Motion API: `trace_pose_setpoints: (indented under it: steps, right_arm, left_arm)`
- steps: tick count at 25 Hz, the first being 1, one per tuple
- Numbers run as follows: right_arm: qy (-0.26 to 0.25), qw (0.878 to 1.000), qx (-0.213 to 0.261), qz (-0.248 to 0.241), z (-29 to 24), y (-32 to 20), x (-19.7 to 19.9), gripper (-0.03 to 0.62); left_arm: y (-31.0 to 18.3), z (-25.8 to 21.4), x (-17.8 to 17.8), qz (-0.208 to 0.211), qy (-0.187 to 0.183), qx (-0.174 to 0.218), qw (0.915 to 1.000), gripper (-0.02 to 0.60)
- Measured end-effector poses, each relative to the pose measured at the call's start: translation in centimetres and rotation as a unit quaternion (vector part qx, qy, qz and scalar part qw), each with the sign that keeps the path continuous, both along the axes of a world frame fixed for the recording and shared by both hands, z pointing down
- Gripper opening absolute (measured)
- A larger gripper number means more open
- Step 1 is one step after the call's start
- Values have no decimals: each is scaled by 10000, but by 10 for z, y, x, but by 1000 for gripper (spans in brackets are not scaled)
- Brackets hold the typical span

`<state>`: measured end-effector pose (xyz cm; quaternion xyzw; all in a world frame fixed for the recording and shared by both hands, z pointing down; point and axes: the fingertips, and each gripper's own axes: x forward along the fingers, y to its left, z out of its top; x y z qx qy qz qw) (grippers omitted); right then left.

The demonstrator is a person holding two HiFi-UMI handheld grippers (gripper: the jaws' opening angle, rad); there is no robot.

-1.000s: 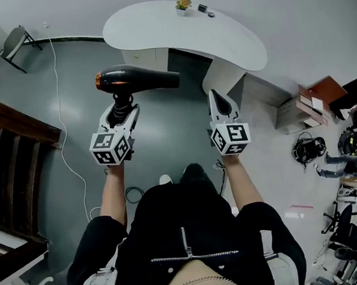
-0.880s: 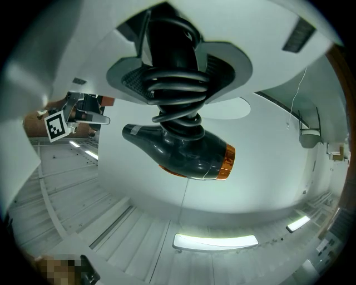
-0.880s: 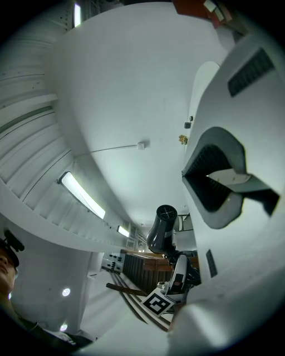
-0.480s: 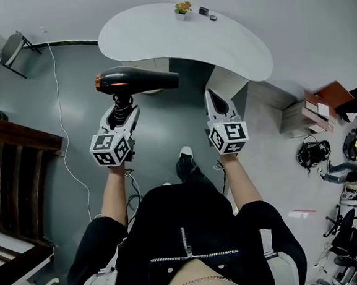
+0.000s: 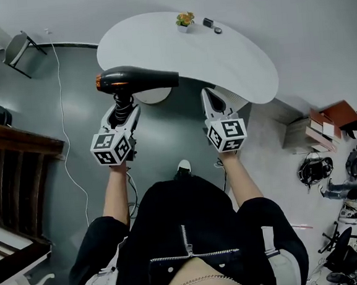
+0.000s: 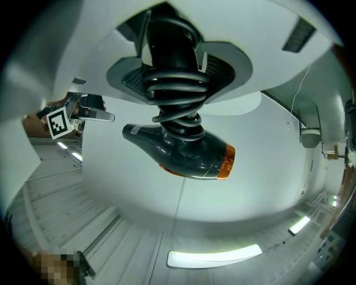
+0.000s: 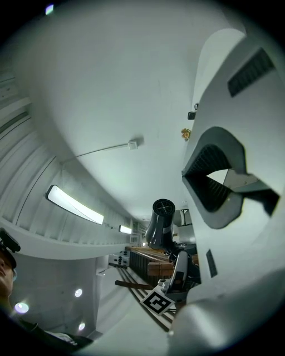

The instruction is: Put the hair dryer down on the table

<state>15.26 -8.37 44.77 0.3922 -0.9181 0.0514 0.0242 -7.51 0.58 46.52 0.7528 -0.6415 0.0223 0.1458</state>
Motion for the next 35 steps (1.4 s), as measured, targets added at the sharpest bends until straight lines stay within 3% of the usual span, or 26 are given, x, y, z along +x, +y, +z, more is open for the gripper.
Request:
trace_pose_setpoints:
  steps: [14,22,35]
  right_arm:
    - [118,9999,50,-80,2,-89,-15,6]
    - [304,9995,-34,125,14,-153,-51,6]
    - [284,9970,-21,721,1,-280,-154,6]
  left_arm:
    - [-80,8,-10,-183,265,14,9995,284]
    - [-160,21,-49,-9,430,-63,9991,284]
    - [-324,23,-147,751,424,-236,9960,284]
